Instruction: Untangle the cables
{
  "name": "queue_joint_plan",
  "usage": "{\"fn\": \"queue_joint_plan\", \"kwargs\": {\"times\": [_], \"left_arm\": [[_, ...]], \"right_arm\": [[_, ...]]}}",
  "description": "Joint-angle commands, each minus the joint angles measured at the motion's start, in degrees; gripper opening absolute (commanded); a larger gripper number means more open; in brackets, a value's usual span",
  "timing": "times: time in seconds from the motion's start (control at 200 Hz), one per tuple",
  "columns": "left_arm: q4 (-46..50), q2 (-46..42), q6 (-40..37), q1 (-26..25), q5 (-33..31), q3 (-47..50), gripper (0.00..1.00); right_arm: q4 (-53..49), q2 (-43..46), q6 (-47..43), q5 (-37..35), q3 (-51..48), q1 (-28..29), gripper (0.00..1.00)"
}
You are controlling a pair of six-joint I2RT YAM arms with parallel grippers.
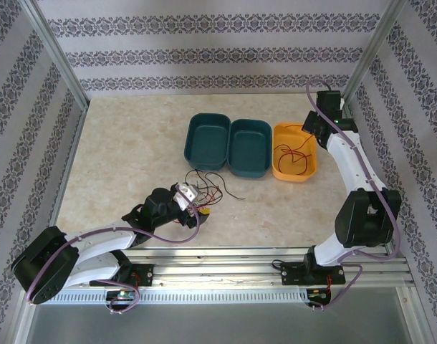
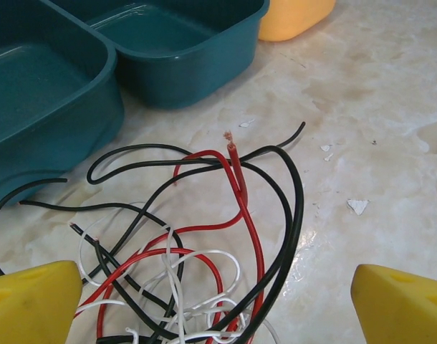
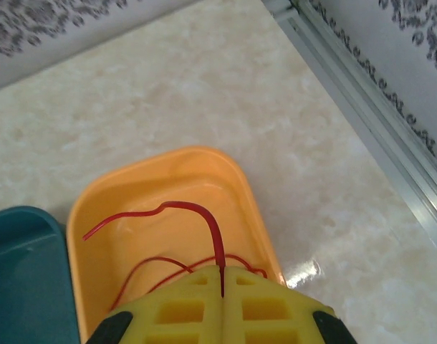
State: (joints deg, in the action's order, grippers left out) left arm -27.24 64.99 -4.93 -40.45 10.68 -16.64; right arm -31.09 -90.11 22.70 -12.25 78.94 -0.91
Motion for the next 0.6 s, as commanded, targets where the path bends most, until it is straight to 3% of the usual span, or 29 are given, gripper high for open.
{"fn": "queue_joint_plan", "kwargs": {"times": [0.0,0.31,0.595], "left_arm": [[-0.4,-2.1,1.7,-0.6,-1.9,-1.5,0.99],[1.1,-9.3,3.6,-0.6,-6.2,-1.8,0.99],[8.3,-13.8,4.8,-0.5,-11.2,-3.9,0.99]], "right_arm": [[-2.0,-1.1,1.2,-0.2,-2.2,0.0,0.0],[1.7,-3.9,1.7,4.8,-8.3,0.1,0.0],[2.7,-8.6,1.6,5.6,-8.3,0.8,0.0]]}}
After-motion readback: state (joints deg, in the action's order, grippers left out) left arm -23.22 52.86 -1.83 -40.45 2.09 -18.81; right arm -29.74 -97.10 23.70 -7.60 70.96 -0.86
